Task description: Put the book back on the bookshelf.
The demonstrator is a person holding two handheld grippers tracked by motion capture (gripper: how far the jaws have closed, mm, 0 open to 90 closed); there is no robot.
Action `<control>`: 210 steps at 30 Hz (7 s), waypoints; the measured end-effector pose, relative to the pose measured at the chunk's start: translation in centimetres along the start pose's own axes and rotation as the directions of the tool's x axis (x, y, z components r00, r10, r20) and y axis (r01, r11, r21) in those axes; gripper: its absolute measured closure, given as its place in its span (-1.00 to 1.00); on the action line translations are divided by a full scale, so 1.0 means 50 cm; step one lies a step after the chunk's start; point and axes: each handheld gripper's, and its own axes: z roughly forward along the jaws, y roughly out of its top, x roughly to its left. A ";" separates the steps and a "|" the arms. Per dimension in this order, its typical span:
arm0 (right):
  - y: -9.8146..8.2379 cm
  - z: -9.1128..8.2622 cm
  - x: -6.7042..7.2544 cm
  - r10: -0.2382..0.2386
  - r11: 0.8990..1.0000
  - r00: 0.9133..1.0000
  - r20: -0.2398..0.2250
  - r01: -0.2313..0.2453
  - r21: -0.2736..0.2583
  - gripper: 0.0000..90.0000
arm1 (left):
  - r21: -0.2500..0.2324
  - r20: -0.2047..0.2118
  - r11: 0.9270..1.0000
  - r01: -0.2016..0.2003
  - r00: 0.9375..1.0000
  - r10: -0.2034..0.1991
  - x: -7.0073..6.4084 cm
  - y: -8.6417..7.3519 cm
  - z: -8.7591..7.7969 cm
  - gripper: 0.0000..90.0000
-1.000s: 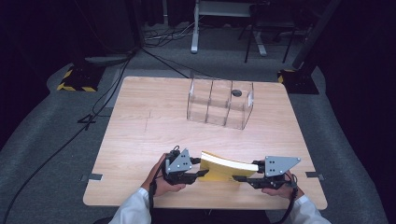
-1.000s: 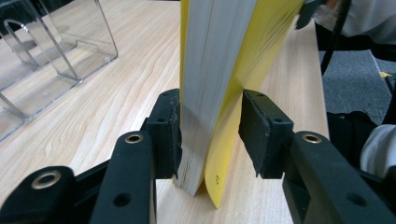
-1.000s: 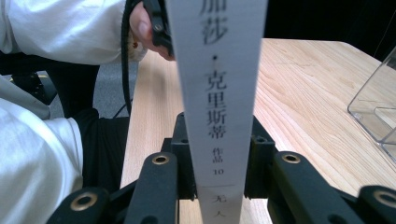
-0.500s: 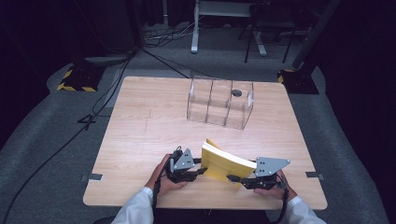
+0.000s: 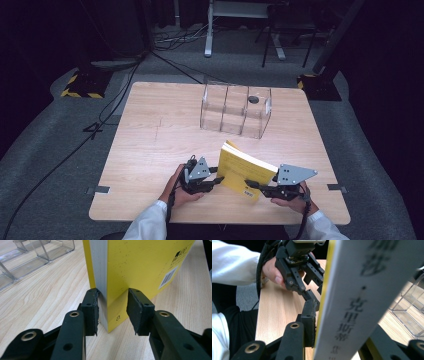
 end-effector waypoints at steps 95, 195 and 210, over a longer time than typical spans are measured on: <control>0.121 0.035 -0.278 0.191 0.978 0.711 0.677 -0.194 -0.072 0.69 | 0.210 -0.307 0.929 0.306 0.922 -0.235 0.053 -0.146 -0.145 -0.63; 0.029 0.075 -0.342 0.224 0.955 0.678 0.700 -0.296 -0.020 0.55 | 0.211 -0.294 0.930 0.302 0.927 -0.234 0.047 -0.149 -0.149 -0.64; 0.044 0.051 -0.343 0.201 0.953 0.709 0.676 -0.301 0.033 0.55 | 0.212 -0.295 0.930 0.302 0.926 -0.234 0.046 -0.149 -0.149 -0.64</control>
